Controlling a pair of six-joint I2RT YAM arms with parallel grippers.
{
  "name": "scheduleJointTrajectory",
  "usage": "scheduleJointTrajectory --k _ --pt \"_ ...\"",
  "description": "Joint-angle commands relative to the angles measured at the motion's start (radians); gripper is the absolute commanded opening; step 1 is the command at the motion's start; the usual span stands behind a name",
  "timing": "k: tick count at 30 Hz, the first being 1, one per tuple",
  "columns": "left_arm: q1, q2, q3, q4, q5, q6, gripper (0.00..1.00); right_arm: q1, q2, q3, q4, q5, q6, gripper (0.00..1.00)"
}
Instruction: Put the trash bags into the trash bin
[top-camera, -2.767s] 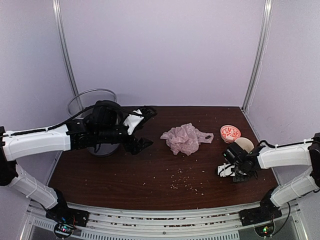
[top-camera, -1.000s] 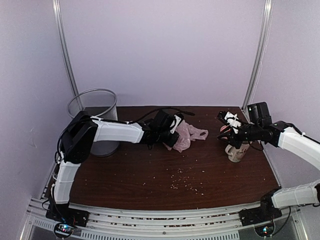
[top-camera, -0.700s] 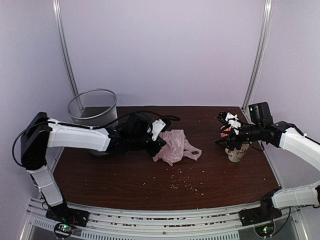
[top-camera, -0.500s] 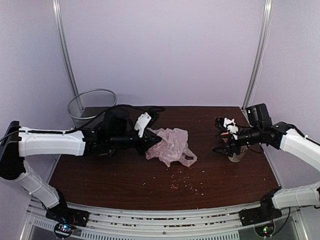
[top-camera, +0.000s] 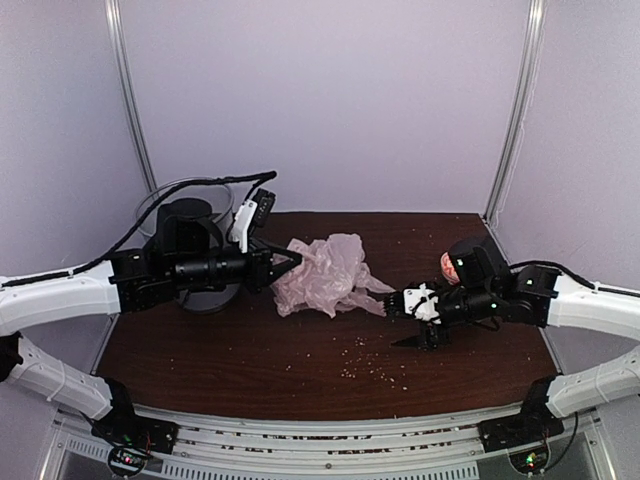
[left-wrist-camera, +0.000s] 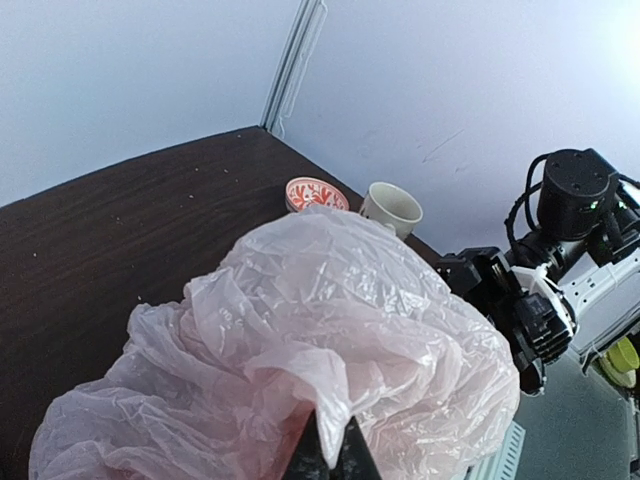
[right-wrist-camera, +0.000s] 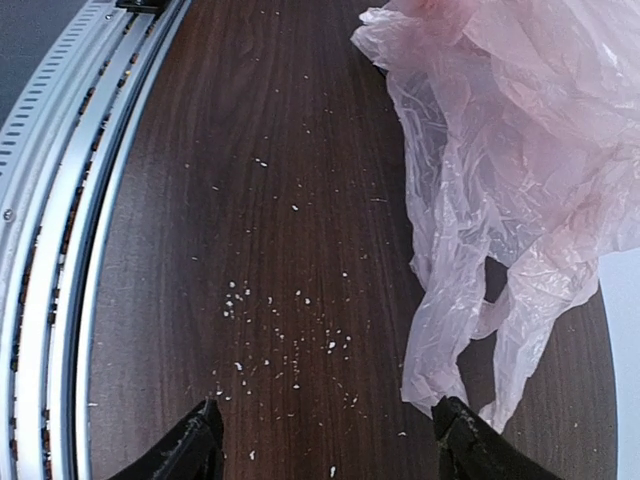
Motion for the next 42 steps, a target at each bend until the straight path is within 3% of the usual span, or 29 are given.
scheduleJointTrajectory --k 1,5,17,26,36,38,42 --pt "0.003 -0.011 0.042 -0.034 0.032 -0.122 0.0 0.052 -0.002 -0.022 0.166 0.16 0.02 0.73" --pt "0.003 -0.023 0.052 -0.041 0.063 -0.155 0.0 0.088 -0.005 -0.071 0.258 0.262 0.032 0.72" --pt "0.003 -0.036 0.092 0.0 0.164 -0.251 0.0 0.163 0.016 -0.131 0.265 0.303 -0.002 0.68" --pt "0.003 -0.029 0.143 -0.026 0.209 -0.265 0.0 0.174 0.032 -0.149 0.384 0.471 0.032 0.66" --pt "0.003 -0.008 0.149 -0.024 0.238 -0.268 0.0 0.192 0.057 -0.167 0.405 0.487 0.022 0.6" --pt "0.003 -0.006 0.157 -0.028 0.232 -0.264 0.0 0.199 0.064 -0.164 0.402 0.493 0.021 0.46" --pt "0.004 0.051 0.28 -0.151 0.116 -0.18 0.0 0.197 0.055 -0.13 0.334 0.439 0.074 0.07"
